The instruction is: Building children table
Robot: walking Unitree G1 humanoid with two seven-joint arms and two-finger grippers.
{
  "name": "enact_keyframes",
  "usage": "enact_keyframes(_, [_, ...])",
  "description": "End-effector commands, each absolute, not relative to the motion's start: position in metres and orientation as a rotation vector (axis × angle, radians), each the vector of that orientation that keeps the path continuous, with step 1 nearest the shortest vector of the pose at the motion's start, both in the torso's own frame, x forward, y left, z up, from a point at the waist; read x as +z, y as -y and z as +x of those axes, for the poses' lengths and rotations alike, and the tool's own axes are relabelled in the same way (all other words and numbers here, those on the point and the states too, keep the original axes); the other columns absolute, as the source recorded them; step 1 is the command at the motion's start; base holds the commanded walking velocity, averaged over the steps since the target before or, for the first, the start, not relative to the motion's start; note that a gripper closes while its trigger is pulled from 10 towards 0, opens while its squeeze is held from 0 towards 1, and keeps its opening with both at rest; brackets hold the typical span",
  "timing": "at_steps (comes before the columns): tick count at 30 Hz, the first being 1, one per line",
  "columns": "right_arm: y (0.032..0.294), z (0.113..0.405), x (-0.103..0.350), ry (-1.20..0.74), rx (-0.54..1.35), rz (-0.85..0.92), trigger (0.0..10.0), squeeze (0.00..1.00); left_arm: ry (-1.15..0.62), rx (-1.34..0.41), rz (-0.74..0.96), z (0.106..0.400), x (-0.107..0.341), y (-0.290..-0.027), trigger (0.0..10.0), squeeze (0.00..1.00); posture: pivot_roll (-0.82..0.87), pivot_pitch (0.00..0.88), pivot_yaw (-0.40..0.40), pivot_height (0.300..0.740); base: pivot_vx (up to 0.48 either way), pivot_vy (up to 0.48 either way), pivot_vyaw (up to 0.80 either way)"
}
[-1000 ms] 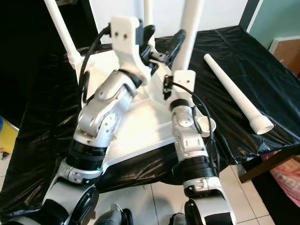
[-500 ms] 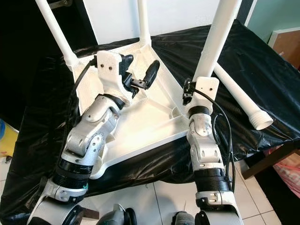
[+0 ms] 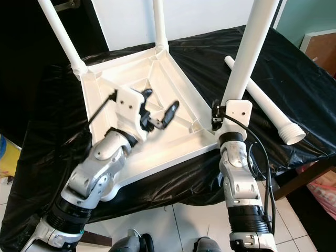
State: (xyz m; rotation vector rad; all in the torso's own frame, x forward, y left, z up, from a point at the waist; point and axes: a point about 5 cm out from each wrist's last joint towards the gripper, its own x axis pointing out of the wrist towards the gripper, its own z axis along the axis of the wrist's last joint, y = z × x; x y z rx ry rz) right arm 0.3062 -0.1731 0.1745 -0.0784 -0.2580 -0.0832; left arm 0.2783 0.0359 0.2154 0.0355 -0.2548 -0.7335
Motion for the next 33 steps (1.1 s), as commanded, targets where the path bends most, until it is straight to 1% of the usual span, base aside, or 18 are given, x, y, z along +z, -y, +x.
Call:
enact_keyframes(1, [0.175,0.302,0.178,0.291,-0.072,-0.074,10.0,0.00,0.258,-1.047,0.117,0.262,0.209,-0.026,10.0,0.00,-0.09,0.120,0.095,0.740,0.000,0.000,0.00])
enact_keyframes(8, [0.180,0.296,0.170,0.267,-0.080,-0.085,10.0,0.00,0.230,-1.050,0.123,0.260,0.203,-0.025,10.0,0.00,-0.08,0.127,0.094,0.740,0.000,0.000,0.00])
enact_keyframes(10, [0.180,0.296,0.170,0.267,-0.080,-0.085,10.0,0.00,0.230,-1.050,0.123,0.260,0.203,-0.025,10.0,0.00,-0.08,0.127,0.094,0.740,0.000,0.000,0.00])
enact_keyframes(13, [0.182,0.298,0.161,0.232,-0.070,-0.073,10.0,0.00,0.176,-1.094,0.112,0.256,0.197,-0.024,10.0,0.00,-0.08,0.129,0.101,0.740,0.000,0.000,0.00])
enact_keyframes(22, [0.181,0.298,0.150,0.193,-0.032,-0.081,10.0,0.00,0.160,-1.116,0.109,0.253,0.197,-0.023,10.0,0.00,-0.08,0.129,0.098,0.740,0.000,0.000,0.00])
enact_keyframes(31, [0.178,0.291,0.133,0.175,0.086,-0.140,10.0,0.00,0.145,-1.138,0.100,0.249,0.196,-0.022,10.0,0.00,-0.08,0.134,0.099,0.740,0.000,0.000,0.00])
enact_keyframes(33, [0.178,0.291,0.133,0.175,0.086,-0.140,10.0,0.00,0.145,-1.138,0.100,0.249,0.196,-0.022,10.0,0.00,-0.08,0.134,0.099,0.740,0.000,0.000,0.00])
